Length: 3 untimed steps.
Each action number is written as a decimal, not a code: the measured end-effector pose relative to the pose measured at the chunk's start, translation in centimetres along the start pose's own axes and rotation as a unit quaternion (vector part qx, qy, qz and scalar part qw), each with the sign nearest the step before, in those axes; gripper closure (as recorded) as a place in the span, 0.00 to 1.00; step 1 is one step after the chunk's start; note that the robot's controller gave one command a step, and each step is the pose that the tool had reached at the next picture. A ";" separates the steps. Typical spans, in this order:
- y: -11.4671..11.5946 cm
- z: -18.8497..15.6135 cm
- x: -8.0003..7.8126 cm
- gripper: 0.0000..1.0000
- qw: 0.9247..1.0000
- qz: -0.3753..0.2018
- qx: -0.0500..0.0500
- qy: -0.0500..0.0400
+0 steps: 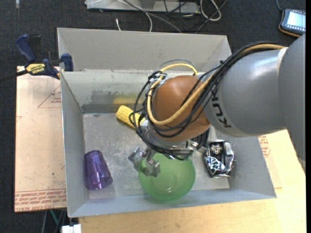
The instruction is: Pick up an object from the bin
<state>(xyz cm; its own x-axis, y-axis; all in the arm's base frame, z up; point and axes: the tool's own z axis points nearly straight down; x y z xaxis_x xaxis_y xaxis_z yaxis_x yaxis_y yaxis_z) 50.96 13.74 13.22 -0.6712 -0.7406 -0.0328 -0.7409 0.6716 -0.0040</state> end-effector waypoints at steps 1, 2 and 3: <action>1.3 0.3 2.7 1.00 0.999 0.040 0.003 -0.004; 0.6 -0.4 1.5 1.00 1.000 0.012 0.000 -0.002; 0.6 -2.9 1.7 1.00 1.000 0.013 -0.003 0.001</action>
Offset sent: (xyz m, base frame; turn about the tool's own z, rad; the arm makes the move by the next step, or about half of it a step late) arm -0.0109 -0.0072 0.0064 0.0045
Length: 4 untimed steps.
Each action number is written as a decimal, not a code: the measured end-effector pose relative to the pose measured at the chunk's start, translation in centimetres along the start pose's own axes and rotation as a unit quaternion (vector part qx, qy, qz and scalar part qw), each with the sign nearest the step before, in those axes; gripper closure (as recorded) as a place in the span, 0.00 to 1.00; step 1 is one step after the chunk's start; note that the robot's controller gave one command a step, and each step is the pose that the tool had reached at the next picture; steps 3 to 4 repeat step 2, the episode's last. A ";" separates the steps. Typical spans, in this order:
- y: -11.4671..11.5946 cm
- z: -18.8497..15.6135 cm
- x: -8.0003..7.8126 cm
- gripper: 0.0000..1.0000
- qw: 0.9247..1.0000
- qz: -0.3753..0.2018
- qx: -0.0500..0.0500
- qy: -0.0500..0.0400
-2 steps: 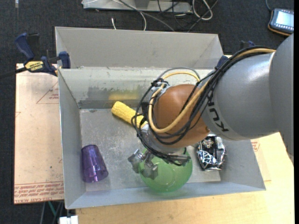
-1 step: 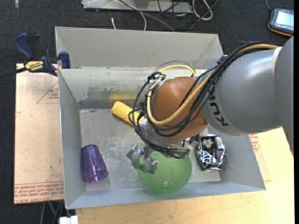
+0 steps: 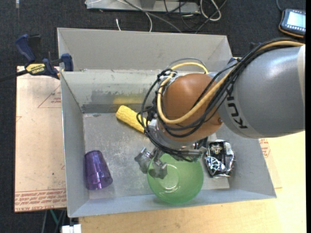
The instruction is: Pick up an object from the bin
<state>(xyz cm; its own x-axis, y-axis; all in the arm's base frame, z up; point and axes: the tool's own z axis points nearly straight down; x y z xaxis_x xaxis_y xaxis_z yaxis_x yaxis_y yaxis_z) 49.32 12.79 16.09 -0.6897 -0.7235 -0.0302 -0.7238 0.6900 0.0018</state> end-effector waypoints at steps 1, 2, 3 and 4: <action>-0.3 -3.1 0.0 1.00 1.000 0.001 0.004 -0.005; -4.6 -3.1 -1.1 1.00 0.998 -0.062 0.003 -0.005; -4.6 -3.1 -1.1 1.00 0.998 -0.062 0.003 -0.005; -4.6 -3.1 -1.1 1.00 0.998 -0.062 0.003 -0.005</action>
Offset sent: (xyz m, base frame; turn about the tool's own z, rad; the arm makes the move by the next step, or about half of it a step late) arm 0.0387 -0.0236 0.0315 -0.1284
